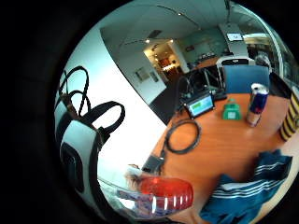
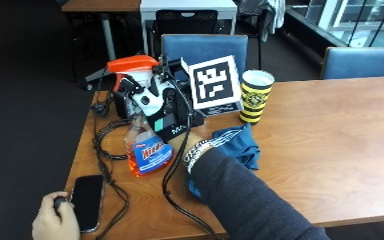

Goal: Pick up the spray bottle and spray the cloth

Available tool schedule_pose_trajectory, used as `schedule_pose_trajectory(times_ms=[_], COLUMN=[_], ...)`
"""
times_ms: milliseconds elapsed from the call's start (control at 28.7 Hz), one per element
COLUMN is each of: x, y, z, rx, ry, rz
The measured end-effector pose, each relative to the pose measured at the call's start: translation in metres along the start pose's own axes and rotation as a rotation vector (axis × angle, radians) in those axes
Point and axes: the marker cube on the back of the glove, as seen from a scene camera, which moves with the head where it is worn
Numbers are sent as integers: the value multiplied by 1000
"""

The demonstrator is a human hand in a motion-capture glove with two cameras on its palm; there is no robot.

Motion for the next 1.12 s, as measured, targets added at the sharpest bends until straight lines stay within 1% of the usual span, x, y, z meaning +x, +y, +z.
schedule_pose_trajectory(times_ms=[174,383,627,871,1115], x=[26,39,27,13,9], y=[6,14,16,-4,-7], z=[6,6,8,5,-9], rx=[63,139,154,150,176], ry=[-49,-8,10,16,34], rz=[26,-10,-73,-132,-131])
